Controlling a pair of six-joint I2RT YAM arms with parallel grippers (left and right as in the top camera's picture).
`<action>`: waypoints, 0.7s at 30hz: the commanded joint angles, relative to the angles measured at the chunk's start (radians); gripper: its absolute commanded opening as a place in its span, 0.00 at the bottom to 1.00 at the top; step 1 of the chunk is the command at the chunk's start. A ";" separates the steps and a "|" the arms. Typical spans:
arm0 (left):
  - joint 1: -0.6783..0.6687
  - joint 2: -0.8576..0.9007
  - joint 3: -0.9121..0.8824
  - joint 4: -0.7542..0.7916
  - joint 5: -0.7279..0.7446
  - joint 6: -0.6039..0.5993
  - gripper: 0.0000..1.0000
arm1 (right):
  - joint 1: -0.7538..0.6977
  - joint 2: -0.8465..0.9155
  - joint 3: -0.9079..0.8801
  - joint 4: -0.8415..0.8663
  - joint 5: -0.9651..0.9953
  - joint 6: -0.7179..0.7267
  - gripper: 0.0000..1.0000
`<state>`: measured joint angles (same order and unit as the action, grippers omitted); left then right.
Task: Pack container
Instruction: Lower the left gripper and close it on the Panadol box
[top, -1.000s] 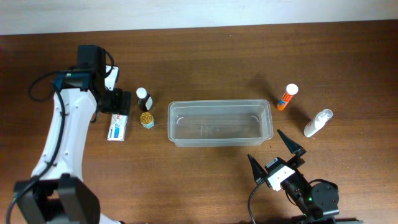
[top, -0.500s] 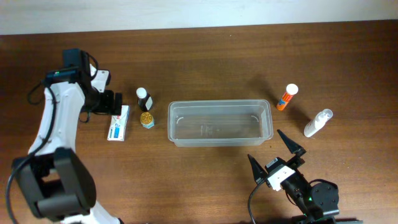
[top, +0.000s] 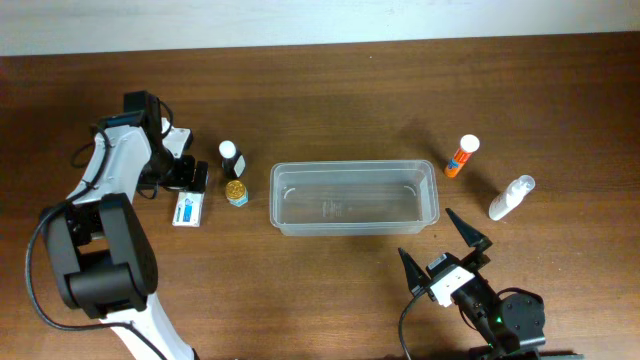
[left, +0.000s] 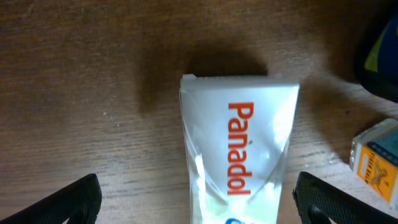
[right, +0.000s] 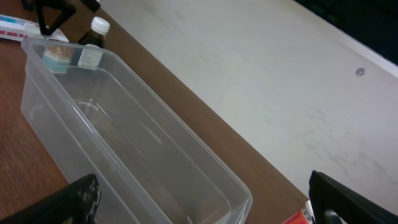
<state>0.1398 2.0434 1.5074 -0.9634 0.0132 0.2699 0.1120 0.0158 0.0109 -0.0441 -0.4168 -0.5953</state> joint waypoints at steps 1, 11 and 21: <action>-0.002 0.014 0.012 0.010 0.018 0.016 0.99 | -0.008 -0.010 -0.005 -0.005 0.006 0.008 0.98; -0.002 0.024 0.012 0.024 0.053 0.016 0.99 | -0.008 -0.010 -0.005 -0.005 0.006 0.008 0.98; -0.002 0.024 -0.002 0.034 0.077 0.016 1.00 | -0.008 -0.010 -0.005 -0.005 0.006 0.008 0.98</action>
<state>0.1398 2.0518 1.5074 -0.9390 0.0654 0.2699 0.1120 0.0158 0.0109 -0.0441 -0.4168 -0.5957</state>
